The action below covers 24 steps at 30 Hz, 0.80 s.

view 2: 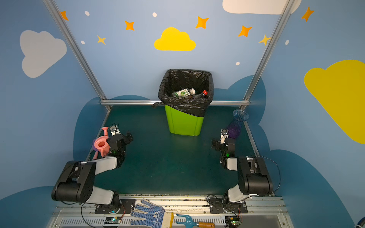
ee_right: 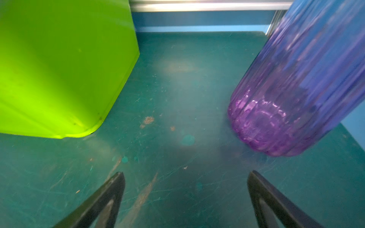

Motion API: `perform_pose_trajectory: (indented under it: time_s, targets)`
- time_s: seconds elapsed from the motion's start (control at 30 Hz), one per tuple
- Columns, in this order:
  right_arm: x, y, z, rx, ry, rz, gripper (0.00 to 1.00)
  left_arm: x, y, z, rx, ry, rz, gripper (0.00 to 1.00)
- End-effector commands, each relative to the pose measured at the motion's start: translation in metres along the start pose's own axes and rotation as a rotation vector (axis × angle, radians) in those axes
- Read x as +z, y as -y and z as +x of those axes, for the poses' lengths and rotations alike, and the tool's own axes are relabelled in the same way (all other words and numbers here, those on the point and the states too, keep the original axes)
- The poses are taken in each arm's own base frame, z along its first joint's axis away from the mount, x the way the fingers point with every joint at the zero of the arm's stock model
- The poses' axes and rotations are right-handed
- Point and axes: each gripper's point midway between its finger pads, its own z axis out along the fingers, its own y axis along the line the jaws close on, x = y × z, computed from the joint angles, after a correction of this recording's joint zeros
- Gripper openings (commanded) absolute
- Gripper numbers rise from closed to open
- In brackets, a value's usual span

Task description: Throw the plastic bottles in the bin

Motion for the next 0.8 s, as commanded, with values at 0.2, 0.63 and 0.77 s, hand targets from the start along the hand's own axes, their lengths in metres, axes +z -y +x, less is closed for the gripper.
perform_pose_trajectory:
  time_s: [0.2, 0.63, 0.77]
  targets:
    - [-0.0006, -0.0030, -0.0095, 0.011, 0.019, -0.018, 0.98, 0.0023, 0.0017, 0.0275, 0.003, -0.103, 0.065, 1.00]
    - [-0.0004, -0.0031, -0.0103, 0.011, 0.021, -0.018, 0.98, 0.0022, 0.0022, 0.0272, 0.003, -0.102, 0.066, 1.00]
    - [-0.0002, -0.0042, -0.0104, 0.009, 0.021, -0.021, 0.98, 0.0024, 0.0018, 0.0275, 0.003, -0.103, 0.066, 1.00]
